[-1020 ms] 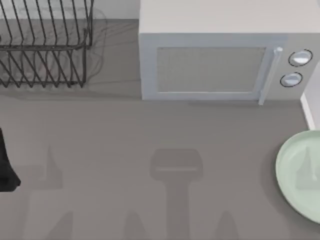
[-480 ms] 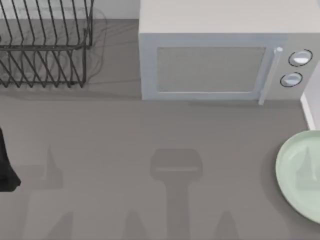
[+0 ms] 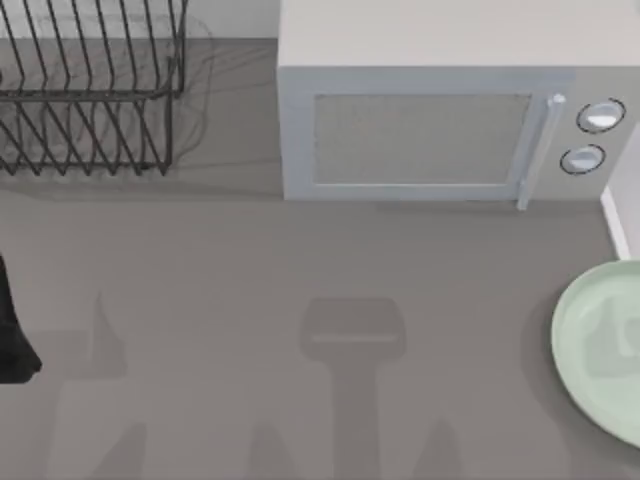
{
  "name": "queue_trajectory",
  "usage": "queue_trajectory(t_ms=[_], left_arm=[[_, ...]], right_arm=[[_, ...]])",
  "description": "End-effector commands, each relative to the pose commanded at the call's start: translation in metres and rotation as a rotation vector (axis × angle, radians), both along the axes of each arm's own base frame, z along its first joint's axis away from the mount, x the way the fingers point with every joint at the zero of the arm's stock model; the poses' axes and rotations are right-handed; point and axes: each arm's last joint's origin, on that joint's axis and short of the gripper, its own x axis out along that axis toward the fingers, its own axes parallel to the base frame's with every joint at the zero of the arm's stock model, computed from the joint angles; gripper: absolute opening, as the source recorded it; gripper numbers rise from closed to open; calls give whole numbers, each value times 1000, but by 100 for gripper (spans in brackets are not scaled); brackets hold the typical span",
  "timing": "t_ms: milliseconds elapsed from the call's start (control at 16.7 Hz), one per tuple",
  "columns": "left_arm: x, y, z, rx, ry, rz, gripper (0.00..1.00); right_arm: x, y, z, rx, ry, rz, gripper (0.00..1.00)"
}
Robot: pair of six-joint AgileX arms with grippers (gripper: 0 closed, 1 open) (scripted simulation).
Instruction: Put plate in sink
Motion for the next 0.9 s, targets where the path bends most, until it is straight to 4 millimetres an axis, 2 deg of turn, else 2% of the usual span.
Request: queue_trajectory(t_ms=[240, 540, 720, 900], left_arm=[[0, 0, 0, 0, 0, 0, 100], [0, 0, 0, 0, 0, 0, 100], [0, 0, 0, 0, 0, 0, 100], [0, 0, 0, 0, 0, 0, 100]], right_arm=[[14, 8, 28, 48, 249, 48, 100], [63, 31, 57, 80, 690, 85, 100], [101, 53, 59, 66, 964, 78, 100], [137, 77, 48, 32, 1202, 50, 100]])
